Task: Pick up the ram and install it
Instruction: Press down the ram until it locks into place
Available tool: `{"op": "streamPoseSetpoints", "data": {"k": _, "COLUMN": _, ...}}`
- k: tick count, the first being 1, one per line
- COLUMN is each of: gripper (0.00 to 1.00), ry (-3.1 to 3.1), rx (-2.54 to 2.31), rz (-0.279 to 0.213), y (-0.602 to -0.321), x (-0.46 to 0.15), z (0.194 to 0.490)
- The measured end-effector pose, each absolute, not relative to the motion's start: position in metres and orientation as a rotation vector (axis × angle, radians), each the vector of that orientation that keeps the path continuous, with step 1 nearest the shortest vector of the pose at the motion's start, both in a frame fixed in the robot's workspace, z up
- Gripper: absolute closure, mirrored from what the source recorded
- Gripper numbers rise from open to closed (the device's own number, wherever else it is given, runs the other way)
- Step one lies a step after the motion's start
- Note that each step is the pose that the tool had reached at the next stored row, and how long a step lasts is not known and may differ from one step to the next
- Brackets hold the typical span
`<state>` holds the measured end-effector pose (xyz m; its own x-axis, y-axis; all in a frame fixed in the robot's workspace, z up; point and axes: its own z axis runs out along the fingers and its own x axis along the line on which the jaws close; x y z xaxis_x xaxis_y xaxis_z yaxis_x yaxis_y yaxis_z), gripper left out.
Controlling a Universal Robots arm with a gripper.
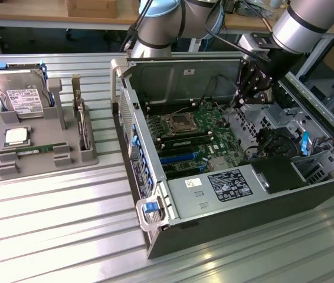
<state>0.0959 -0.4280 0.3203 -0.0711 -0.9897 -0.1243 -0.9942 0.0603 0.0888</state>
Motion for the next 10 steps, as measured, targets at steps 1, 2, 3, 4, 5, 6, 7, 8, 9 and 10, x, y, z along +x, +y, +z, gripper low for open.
{"op": "streamPoseSetpoints", "data": {"k": 1, "gripper": 0.9, "ry": 2.276, "rx": -2.108, "rz": 0.233, "y": -0.428, "x": 0.0959, "z": 0.3203}}
{"op": "streamPoseSetpoints", "data": {"k": 2, "gripper": 0.9, "ry": 2.307, "rx": -2.07, "rz": 0.233, "y": -0.428, "x": 0.0959, "z": 0.3202}}
{"op": "streamPoseSetpoints", "data": {"k": 3, "gripper": 0.9, "ry": 2.348, "rx": -2.019, "rz": 0.231, "y": -0.428, "x": 0.0959, "z": 0.3202}}
{"op": "streamPoseSetpoints", "data": {"k": 4, "gripper": 0.9, "ry": 2.375, "rx": -1.985, "rz": 0.229, "y": -0.428, "x": 0.0959, "z": 0.3202}}
{"op": "streamPoseSetpoints", "data": {"k": 5, "gripper": 0.9, "ry": 2.398, "rx": -1.955, "rz": 0.227, "y": -0.428, "x": 0.0959, "z": 0.3202}}
{"op": "streamPoseSetpoints", "data": {"k": 6, "gripper": 0.9, "ry": 2.415, "rx": -1.933, "rz": 0.226, "y": -0.428, "x": 0.0959, "z": 0.3202}}
{"op": "streamPoseSetpoints", "data": {"k": 7, "gripper": 0.9, "ry": 2.426, "rx": -1.917, "rz": 0.226, "y": -0.428, "x": 0.0959, "z": 0.3202}}
{"op": "streamPoseSetpoints", "data": {"k": 8, "gripper": 0.9, "ry": 2.44, "rx": -1.898, "rz": 0.225, "y": -0.428, "x": 0.0959, "z": 0.3202}}
{"op": "streamPoseSetpoints", "data": {"k": 9, "gripper": 0.9, "ry": 2.456, "rx": -1.875, "rz": 0.224, "y": -0.428, "x": 0.0959, "z": 0.3201}}
{"op": "streamPoseSetpoints", "data": {"k": 10, "gripper": 0.9, "ry": 2.467, "rx": -1.859, "rz": 0.223, "y": -0.428, "x": 0.0959, "z": 0.3201}}
